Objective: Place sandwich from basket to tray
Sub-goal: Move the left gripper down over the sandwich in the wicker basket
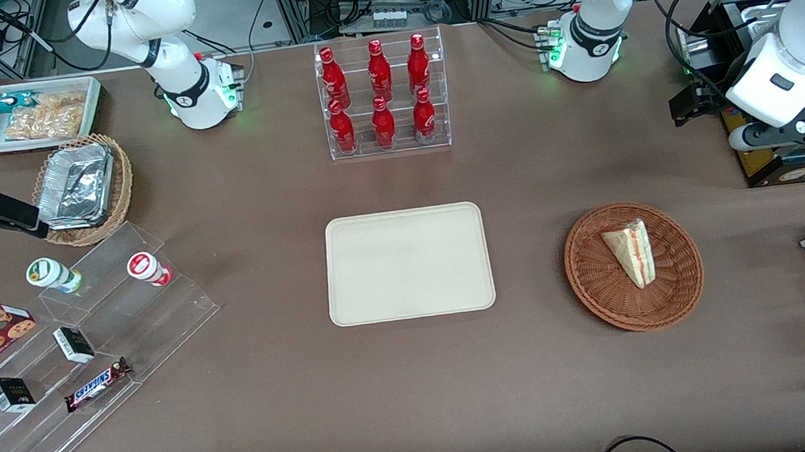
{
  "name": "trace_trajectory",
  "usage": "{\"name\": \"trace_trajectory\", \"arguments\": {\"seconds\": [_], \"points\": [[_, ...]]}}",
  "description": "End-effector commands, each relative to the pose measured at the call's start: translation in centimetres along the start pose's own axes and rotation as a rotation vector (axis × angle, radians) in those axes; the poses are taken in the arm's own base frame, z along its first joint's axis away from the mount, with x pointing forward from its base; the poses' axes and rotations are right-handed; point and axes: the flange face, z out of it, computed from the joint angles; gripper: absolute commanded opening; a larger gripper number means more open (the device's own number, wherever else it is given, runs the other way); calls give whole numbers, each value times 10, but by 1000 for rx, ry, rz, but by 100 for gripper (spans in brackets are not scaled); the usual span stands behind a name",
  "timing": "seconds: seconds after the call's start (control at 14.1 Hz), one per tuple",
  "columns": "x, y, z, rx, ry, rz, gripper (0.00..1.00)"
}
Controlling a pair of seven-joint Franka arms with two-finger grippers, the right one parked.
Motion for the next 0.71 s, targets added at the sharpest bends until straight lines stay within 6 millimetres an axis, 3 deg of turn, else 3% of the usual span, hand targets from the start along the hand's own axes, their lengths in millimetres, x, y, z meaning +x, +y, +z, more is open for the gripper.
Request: {"name": "trace_trajectory", "arguments": {"seconds": [0.0, 0.49, 0.64], "points": [[-2, 3, 2, -8, 4, 48, 100], [1, 11, 7, -6, 8, 56, 100], [8, 7, 28, 5, -36, 48, 100]]}}
